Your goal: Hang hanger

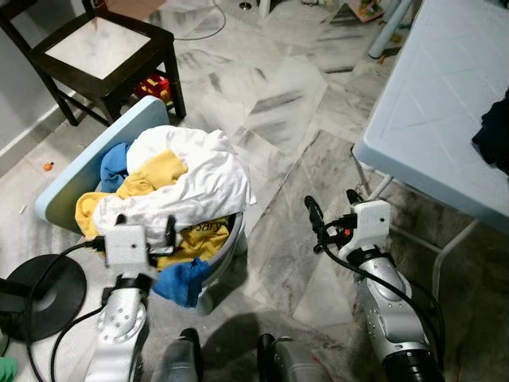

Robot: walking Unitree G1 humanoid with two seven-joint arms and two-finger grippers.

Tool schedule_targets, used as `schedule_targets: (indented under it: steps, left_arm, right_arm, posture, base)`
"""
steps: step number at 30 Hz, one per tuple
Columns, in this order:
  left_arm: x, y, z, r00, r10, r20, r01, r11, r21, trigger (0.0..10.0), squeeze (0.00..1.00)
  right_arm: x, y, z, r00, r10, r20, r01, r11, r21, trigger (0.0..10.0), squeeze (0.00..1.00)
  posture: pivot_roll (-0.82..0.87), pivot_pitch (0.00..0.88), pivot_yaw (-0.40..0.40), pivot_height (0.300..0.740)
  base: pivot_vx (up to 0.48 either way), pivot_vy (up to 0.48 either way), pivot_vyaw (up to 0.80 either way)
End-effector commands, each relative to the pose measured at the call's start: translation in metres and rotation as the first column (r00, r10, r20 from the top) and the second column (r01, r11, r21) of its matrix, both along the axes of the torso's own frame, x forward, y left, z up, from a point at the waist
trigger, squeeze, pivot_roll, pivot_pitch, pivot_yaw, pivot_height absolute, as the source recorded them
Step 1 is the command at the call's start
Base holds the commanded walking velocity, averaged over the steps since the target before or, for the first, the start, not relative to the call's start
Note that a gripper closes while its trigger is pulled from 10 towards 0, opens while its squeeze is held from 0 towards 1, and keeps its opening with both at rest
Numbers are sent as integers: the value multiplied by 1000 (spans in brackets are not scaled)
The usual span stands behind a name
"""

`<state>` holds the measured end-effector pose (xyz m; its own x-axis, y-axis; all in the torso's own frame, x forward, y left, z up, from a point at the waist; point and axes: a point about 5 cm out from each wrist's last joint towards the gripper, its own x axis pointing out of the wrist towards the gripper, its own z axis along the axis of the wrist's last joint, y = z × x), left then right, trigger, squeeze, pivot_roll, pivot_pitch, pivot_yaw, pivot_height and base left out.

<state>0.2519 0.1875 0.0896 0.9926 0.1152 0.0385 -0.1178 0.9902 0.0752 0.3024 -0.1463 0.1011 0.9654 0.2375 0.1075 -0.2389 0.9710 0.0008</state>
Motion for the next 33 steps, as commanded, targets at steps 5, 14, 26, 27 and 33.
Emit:
schedule_targets:
  steps: [5,14,26,27,33]
  left_arm:
    - [10,5,5,998,40,42,-42,998,50,10000,0]
    - [27,9,10,997,50,54,-53,997,57,10000,0]
    - [44,7,-13,996,-37,-79,36,999,-11,10000,0]
    - [45,5,-15,995,-45,-87,42,999,-33,10000,0]
    - [58,-10,-27,984,-116,-133,105,990,-90,10000,0]
  right_arm:
    - [7,2,0,999,33,-3,-33,999,-28,10000,0]
    - [22,15,10,999,16,41,-17,1000,21,10000,0]
    - [15,32,0,996,87,25,-88,996,15,10000,0]
    - [14,32,0,995,93,25,-94,996,12,10000,0]
    - [11,32,5,992,119,53,-117,993,-35,10000,0]
  posture:
    - [202,197,-125,740]
    - [206,147,-63,740]
    - [189,190,-87,740]
    - [176,197,-91,740]
    - [123,217,-92,740]
  base:
    - [0,0,0]
    - [0,0,0]
    - [0,0,0]
    - [0,0,0]
    - [0,0,0]
